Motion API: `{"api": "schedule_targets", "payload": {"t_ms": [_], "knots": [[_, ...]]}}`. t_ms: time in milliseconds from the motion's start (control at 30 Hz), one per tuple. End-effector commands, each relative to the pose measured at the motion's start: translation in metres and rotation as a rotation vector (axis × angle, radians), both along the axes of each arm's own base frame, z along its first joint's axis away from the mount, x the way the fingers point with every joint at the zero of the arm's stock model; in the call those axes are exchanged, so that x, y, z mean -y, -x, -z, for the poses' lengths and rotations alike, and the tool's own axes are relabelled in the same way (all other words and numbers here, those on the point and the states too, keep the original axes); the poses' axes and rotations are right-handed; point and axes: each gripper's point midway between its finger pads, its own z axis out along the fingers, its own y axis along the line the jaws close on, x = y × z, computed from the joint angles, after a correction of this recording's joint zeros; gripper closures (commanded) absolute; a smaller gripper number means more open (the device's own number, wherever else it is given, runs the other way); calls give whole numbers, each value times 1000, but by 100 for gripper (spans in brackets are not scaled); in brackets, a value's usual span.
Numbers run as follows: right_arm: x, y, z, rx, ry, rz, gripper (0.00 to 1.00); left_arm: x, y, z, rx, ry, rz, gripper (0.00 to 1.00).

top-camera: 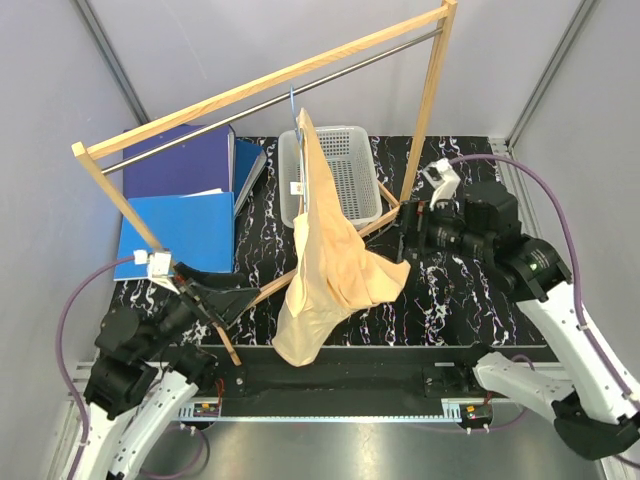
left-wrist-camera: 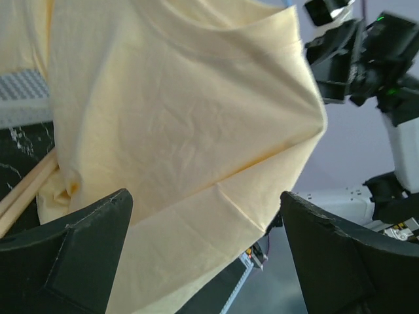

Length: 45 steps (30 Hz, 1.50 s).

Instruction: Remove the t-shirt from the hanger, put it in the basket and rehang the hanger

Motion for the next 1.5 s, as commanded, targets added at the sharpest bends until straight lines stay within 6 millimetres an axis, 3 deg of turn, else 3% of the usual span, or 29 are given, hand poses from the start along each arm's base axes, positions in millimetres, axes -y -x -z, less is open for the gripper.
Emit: {"api": "schedule_targets", "payload": {"t_ms": [0, 67, 100, 133, 467, 500, 633, 667, 900, 1133, 1467], "knots": [[-23, 9, -25, 66, 33, -11, 0, 13, 5, 23, -100, -24, 88, 1], [-36, 6, -35, 101, 59, 15, 0, 13, 7, 24, -102, -26, 91, 1], [-50, 18, -38, 115, 66, -25, 0, 12, 8, 24, -105, -27, 88, 1], [-58, 18, -45, 128, 73, -27, 0, 11, 9, 24, -105, -27, 89, 1], [-95, 16, -89, 209, 96, 86, 2, 8, 28, 8, -113, -30, 132, 1], [-100, 16, -89, 206, 96, 87, 4, 8, 29, 6, -113, -30, 131, 1], [-124, 11, -90, 213, 113, 86, 28, 5, 35, -7, -94, -12, 133, 1], [-127, 10, -91, 221, 115, 86, 29, 5, 37, -12, -87, -4, 139, 1], [-137, -12, -103, 280, 129, 177, 34, 2, 49, -26, -67, 15, 162, 1], [-135, -32, -120, 371, 164, 256, 42, 1, 53, -28, -68, 15, 165, 1], [-151, -48, -137, 424, 174, 287, 53, 0, 53, -32, -55, 16, 160, 1]]}}
